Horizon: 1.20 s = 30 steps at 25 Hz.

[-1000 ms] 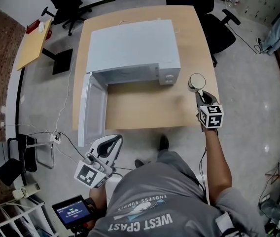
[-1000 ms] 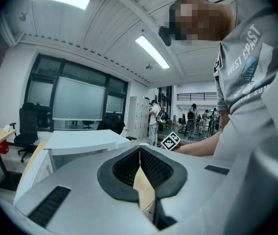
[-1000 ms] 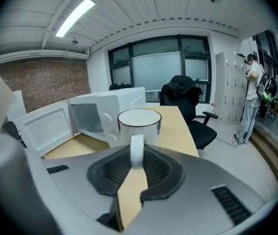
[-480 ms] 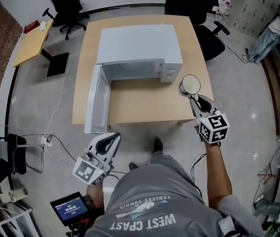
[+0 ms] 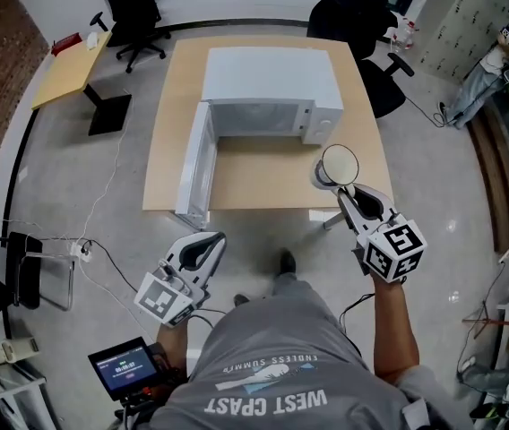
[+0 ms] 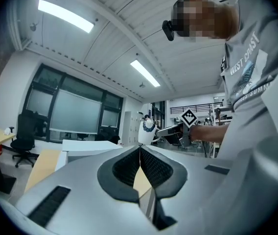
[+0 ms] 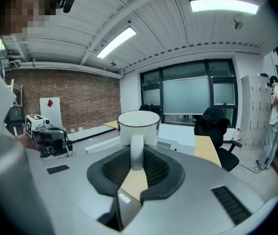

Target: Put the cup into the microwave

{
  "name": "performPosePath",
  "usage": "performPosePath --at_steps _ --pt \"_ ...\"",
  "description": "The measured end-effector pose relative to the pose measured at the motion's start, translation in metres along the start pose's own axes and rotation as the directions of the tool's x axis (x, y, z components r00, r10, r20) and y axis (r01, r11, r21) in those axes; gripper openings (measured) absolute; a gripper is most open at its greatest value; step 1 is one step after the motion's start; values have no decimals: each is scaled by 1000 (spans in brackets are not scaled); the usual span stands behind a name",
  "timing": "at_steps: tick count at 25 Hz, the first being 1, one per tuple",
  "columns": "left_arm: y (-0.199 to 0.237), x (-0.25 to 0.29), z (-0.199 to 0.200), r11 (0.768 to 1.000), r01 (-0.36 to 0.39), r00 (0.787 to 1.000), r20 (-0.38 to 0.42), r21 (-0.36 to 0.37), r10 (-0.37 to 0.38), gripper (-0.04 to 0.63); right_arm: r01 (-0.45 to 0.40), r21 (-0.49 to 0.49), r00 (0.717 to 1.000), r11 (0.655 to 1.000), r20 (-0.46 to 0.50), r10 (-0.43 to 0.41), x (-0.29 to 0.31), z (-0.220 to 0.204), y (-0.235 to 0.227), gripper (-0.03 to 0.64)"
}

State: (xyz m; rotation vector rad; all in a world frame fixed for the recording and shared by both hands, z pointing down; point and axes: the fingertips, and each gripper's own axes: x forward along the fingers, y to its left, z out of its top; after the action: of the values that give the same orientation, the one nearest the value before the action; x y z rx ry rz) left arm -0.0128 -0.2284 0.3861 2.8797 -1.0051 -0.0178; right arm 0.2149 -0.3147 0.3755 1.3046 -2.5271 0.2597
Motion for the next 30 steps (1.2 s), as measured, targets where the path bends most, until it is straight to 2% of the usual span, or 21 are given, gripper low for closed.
performPosePath --at_steps 6,13,23,26,30 --pt "-10 -33 5 1000 15 1000 18 6 -15 21 -19 -12 1000 1000 -4 19 -19 3 49 67" --pt "-9 -60 6 1000 18 999 29 -2 -18 21 -27 -28 999 999 -21 27 -20 5 83 67" --pt "-7 -70 5 1000 13 999 49 -2 -13 21 -47 -35 998 998 -30 46 -9 3 100 67" --pt "-6 -70 6 1000 5 999 47 -23 -4 21 -60 -30 997 998 -45 58 -1 1 99 67" --pt "15 -72 -1 999 -29 999 38 -16 30 21 -79 -19 995 997 -62 78 28 -5 95 67"
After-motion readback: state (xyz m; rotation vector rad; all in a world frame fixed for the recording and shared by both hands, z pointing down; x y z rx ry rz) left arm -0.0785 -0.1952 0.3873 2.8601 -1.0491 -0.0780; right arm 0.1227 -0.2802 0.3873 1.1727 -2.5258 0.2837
